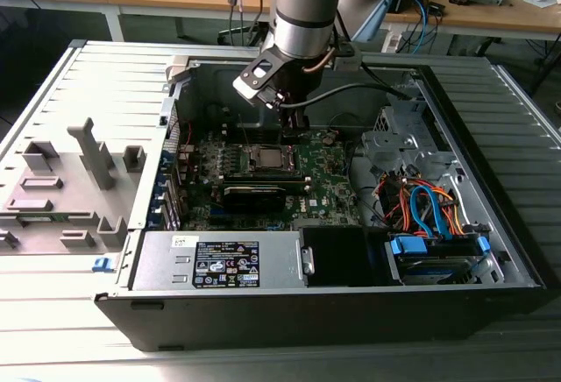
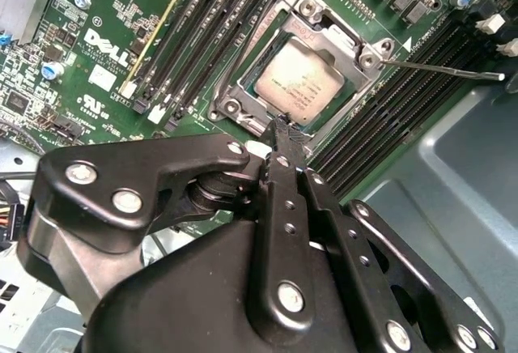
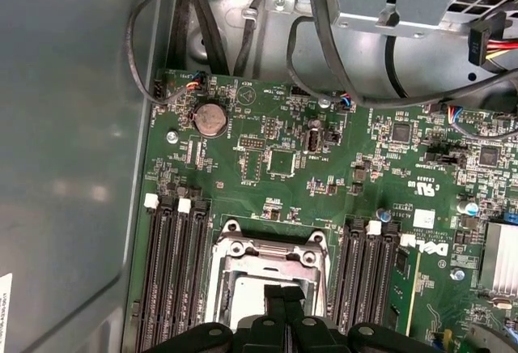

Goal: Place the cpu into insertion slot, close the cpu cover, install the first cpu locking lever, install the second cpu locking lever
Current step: 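Close the cpu cover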

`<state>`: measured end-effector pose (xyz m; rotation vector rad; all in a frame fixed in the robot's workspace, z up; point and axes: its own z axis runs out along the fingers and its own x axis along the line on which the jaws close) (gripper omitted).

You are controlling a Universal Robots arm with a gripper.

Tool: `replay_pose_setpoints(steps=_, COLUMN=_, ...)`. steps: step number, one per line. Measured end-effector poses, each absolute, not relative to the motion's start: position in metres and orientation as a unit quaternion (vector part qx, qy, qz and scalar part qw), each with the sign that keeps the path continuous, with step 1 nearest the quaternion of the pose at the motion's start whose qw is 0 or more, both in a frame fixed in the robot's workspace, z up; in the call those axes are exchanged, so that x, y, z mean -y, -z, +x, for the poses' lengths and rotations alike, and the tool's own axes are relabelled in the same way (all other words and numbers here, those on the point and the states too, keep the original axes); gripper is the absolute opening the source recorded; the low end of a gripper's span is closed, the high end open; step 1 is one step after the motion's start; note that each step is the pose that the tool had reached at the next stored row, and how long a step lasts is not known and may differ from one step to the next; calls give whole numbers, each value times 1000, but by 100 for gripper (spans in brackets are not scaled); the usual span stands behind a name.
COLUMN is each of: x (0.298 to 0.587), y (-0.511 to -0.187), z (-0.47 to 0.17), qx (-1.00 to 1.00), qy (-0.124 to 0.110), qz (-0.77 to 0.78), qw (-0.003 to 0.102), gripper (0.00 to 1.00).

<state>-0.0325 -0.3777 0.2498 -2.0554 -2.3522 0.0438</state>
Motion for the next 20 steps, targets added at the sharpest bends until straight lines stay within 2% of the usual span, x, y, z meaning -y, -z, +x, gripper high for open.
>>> replay_pose_setpoints(steps=20, x=378, y=-250, z=-41, qx=753, qy=-14, qz=-658, qw=9, gripper=11)
